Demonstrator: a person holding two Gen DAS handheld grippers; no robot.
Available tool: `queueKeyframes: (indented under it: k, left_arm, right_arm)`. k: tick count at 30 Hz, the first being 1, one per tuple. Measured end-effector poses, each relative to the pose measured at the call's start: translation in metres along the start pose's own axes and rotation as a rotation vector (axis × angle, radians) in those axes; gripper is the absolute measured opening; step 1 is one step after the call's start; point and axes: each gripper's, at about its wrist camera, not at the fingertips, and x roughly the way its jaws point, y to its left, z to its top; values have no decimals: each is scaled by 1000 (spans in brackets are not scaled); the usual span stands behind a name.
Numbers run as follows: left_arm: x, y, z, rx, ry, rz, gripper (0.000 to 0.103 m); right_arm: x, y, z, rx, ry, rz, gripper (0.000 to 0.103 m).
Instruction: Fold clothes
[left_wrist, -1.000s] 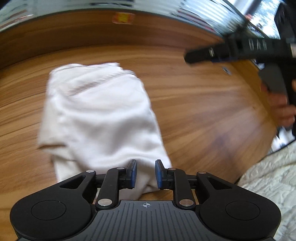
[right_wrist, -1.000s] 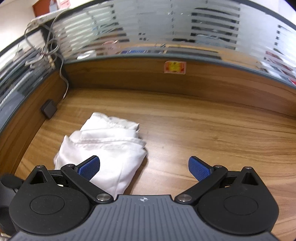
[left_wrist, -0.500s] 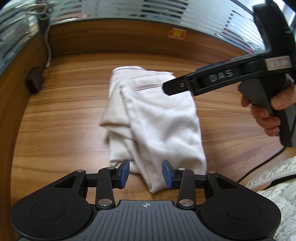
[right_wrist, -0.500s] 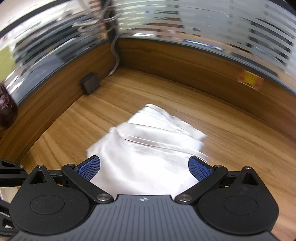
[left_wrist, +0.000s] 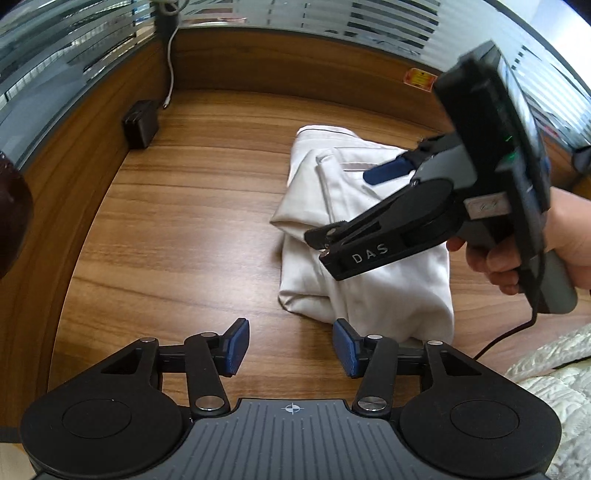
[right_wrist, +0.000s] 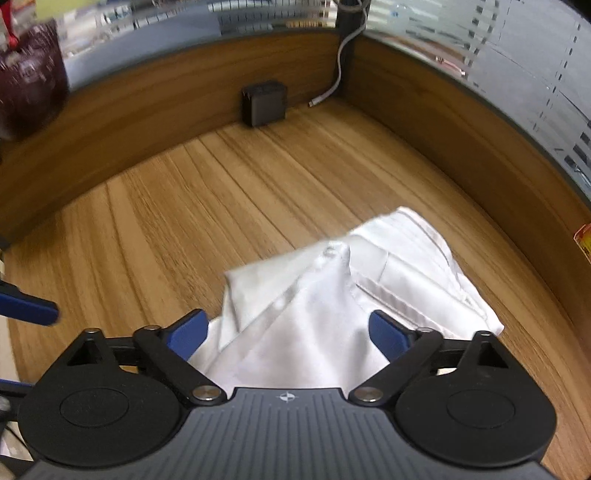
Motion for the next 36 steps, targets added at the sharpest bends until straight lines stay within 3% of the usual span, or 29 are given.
queueKeyframes:
  k: [4, 8, 12, 19, 28, 31, 36]
  left_arm:
    - [2, 1, 2, -10, 3, 11, 53]
    - [5, -1, 6, -12, 0, 18, 53]
    - [9, -5, 13, 5, -7, 19, 53]
    - [16, -13, 26, 36, -19, 20, 53]
    - [36, -45, 50, 108, -19, -14, 53]
    - [42, -58, 58, 132, -23, -25, 53]
    - [57, -77, 75, 144, -31, -36, 53]
  right_arm:
    - [5, -8, -8, 32, 18, 9, 56]
    - [-11, -26, -20, 130, -10, 63, 15]
    - [-38, -45, -35, 207, -52, 64, 6]
    - [-83, -94, -96, 372, -62, -27, 5]
    - [-99, -136, -200, 608, 80, -150, 6]
    - [-108, -140, -218, 639, 96, -178, 18]
    - [-123, -146, -222, 633, 65, -201, 25]
